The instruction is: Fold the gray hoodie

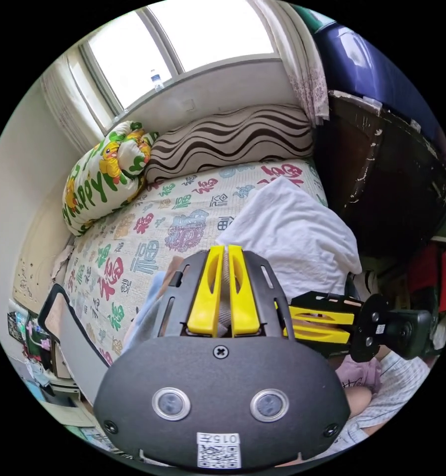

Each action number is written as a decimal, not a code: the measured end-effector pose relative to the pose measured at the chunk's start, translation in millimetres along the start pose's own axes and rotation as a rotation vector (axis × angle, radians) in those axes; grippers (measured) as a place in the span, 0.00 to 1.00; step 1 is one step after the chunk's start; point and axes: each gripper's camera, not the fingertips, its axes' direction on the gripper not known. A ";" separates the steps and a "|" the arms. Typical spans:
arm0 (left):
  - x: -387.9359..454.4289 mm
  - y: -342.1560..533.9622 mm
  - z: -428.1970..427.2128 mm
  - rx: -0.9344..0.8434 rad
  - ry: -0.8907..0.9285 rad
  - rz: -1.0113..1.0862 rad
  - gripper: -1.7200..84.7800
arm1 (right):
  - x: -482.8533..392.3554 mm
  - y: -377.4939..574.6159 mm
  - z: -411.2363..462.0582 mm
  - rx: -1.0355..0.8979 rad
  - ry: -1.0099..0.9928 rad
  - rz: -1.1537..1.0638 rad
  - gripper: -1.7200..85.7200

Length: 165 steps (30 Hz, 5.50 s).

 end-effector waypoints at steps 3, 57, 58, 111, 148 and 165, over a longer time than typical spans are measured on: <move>-25.5 17.9 -49.3 0.099 0.016 -0.034 0.03 | -2.4 -17.5 -13.2 0.049 -0.006 0.027 0.03; -152.4 658.8 -449.9 -0.109 0.005 -0.587 0.08 | -559.3 -98.4 -21.7 -0.496 -1.045 -0.657 0.07; -155.1 655.3 -453.6 -0.110 -0.002 -0.584 0.08 | -545.7 -100.1 -19.4 -0.488 -1.043 -0.627 0.07; -454.3 195.2 -161.2 -0.227 -0.023 -0.700 0.09 | -357.5 -110.3 199.5 -0.620 -0.369 -0.487 0.01; -369.2 851.5 -716.2 0.527 0.021 -1.477 0.12 | -644.0 -221.7 166.3 -0.540 -1.017 -0.746 0.02; -503.3 1083.3 -644.0 0.933 0.793 -1.763 0.23 | -1179.6 -269.2 282.0 -0.737 -0.669 -1.045 0.16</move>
